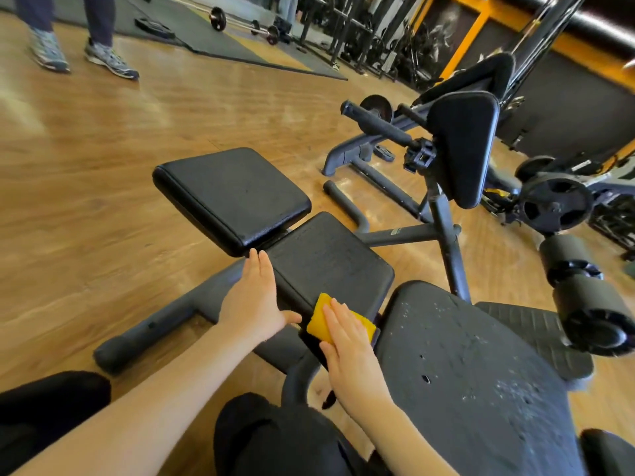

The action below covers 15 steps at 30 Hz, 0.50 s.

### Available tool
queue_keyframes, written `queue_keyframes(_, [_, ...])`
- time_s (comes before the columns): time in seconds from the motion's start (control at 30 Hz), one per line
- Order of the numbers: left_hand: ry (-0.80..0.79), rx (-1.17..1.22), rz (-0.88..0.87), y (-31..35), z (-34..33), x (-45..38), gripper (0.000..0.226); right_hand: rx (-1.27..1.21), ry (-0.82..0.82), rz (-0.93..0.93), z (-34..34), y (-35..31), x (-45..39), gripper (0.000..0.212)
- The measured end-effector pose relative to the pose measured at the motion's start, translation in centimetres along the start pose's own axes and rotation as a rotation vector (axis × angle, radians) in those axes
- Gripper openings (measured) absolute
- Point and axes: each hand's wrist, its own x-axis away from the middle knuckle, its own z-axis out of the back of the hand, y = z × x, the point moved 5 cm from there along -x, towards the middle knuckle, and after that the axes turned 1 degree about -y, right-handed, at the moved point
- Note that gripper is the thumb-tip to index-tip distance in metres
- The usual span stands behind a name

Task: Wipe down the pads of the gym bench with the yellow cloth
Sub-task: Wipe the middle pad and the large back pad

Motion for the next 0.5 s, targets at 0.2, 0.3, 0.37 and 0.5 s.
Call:
queue_keyframes(0.2, [-0.115,0.003,-0.123,-1.7,0.8,0.4,0.113,-0.017,0.177,-0.132,-0.7,0.3,0.2,0.059])
queue_keyframes(0.3, [-0.132,-0.036,-0.158,-2.2,1.1,0.8,0.109,0.013,0.220,-0.172,-0.8,0.1,-0.3,0.057])
queue_keyframes(0.37, [-0.137,-0.051,-0.158,-2.2,1.2,0.9,0.108,0.048,0.218,-0.163,-0.8,-0.2,-0.9,0.053])
queue_keyframes(0.5, [-0.109,-0.057,-0.123,-1.8,1.1,0.9,0.109,0.144,0.138,-0.079,-1.1,-1.7,-2.8,0.057])
